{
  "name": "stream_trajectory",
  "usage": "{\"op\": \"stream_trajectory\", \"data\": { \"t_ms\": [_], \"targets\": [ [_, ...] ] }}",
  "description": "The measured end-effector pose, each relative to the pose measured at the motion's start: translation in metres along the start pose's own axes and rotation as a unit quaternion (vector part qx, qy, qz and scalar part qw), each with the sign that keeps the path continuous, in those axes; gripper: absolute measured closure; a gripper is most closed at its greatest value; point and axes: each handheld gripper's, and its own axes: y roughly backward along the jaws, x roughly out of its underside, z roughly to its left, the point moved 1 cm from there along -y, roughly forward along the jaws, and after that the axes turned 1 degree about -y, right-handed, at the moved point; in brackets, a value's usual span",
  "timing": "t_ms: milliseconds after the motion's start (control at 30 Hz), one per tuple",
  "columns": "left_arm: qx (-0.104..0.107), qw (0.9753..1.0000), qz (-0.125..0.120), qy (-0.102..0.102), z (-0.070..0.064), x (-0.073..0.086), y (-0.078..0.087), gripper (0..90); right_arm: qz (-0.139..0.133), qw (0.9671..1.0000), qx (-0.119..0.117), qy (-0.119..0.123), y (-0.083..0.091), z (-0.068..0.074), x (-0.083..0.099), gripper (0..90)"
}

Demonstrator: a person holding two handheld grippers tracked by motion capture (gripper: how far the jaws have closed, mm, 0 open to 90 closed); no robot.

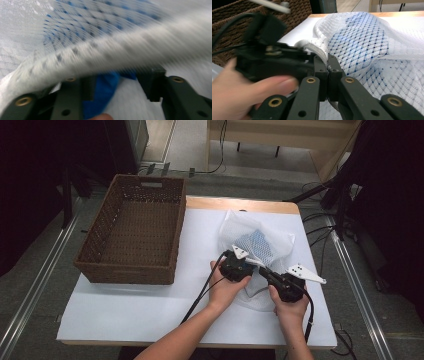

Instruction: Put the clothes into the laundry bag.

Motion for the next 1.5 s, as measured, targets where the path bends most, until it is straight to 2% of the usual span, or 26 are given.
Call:
{"op": "stream_trajectory", "data": {
  "t_ms": [33, 100, 200, 233, 300, 367, 467, 533, 600, 667, 767, 867, 1000, 1133, 1233, 1300, 1333, 1400, 1433, 1500],
  "targets": [
    [0.003, 0.9999, -0.010, -0.008, 0.002, 0.003, 0.007, 52.1, 0.001, 1.0000, 0.002, -0.002, 0.001, 0.000, 0.000, 89.7],
    [0.018, 0.9994, -0.031, -0.003, 0.008, 0.009, 0.023, 52.6, 0.000, 1.0000, 0.005, -0.001, 0.002, -0.001, 0.000, 89.0],
    [0.019, 0.9986, -0.050, -0.003, 0.019, 0.017, 0.046, 51.2, -0.006, 1.0000, -0.003, -0.002, 0.006, -0.003, -0.002, 80.8],
    [0.015, 0.9982, -0.057, -0.002, 0.022, 0.019, 0.053, 51.1, -0.009, 0.9999, -0.008, -0.003, 0.008, -0.004, -0.003, 77.3],
    [-0.013, 0.9974, -0.070, -0.009, 0.026, 0.024, 0.066, 53.8, -0.011, 0.9999, -0.009, -0.007, 0.012, -0.005, -0.003, 70.5],
    [-0.040, 0.9970, -0.067, 0.001, 0.030, 0.027, 0.074, 55.3, -0.016, 0.9998, -0.008, -0.010, 0.017, -0.008, -0.004, 67.0],
    [-0.060, 0.9965, -0.057, 0.014, 0.037, 0.033, 0.076, 53.9, -0.029, 0.9994, -0.003, -0.017, 0.029, -0.012, -0.004, 61.6],
    [-0.062, 0.9961, -0.055, 0.031, 0.041, 0.037, 0.076, 52.9, -0.041, 0.9989, -0.001, -0.024, 0.040, -0.018, -0.005, 59.1],
    [-0.065, 0.9957, -0.049, 0.043, 0.043, 0.043, 0.075, 51.6, -0.047, 0.9981, 0.013, -0.036, 0.051, -0.024, -0.005, 57.8],
    [-0.068, 0.9956, -0.043, 0.048, 0.046, 0.048, 0.074, 50.6, -0.047, 0.9970, 0.038, -0.048, 0.060, -0.034, -0.002, 57.2],
    [-0.062, 0.9947, -0.053, 0.063, 0.051, 0.053, 0.079, 53.2, -0.039, 0.9938, 0.072, -0.075, 0.069, -0.049, 0.007, 54.1],
    [-0.066, 0.9946, -0.047, 0.065, 0.055, 0.055, 0.081, 55.1, -0.021, 0.9920, 0.080, -0.096, 0.070, -0.061, 0.015, 48.1],
    [-0.047, 0.9962, -0.021, 0.070, 0.056, 0.057, 0.078, 53.4, 0.028, 0.9901, 0.090, -0.105, 0.059, -0.068, 0.024, 44.2],
    [-0.033, 0.9969, -0.011, 0.071, 0.056, 0.059, 0.077, 52.6, 0.076, 0.9880, 0.090, -0.100, 0.044, -0.067, 0.033, 44.6],
    [-0.015, 0.9955, 0.013, 0.092, 0.060, 0.059, 0.073, 53.2, 0.110, 0.9849, 0.098, -0.091, 0.036, -0.065, 0.037, 48.0],
    [-0.021, 0.9961, 0.018, 0.084, 0.058, 0.058, 0.072, 54.4, 0.132, 0.9821, 0.105, -0.085, 0.032, -0.063, 0.038, 54.3],
    [-0.028, 0.9963, 0.018, 0.080, 0.057, 0.058, 0.072, 56.1, 0.144, 0.9793, 0.114, -0.085, 0.030, -0.062, 0.039, 57.6],
    [-0.037, 0.9966, 0.023, 0.069, 0.055, 0.058, 0.072, 61.9, 0.140, 0.9784, 0.124, -0.089, 0.031, -0.064, 0.039, 69.9],
    [-0.040, 0.9968, 0.026, 0.064, 0.053, 0.059, 0.072, 67.2, 0.140, 0.9770, 0.125, -0.101, 0.032, -0.064, 0.039, 74.4],
    [-0.026, 0.9979, 0.032, 0.051, 0.052, 0.059, 0.072, 82.2, 0.140, 0.9766, 0.123, -0.108, 0.033, -0.066, 0.040, 81.5]
  ]
}}
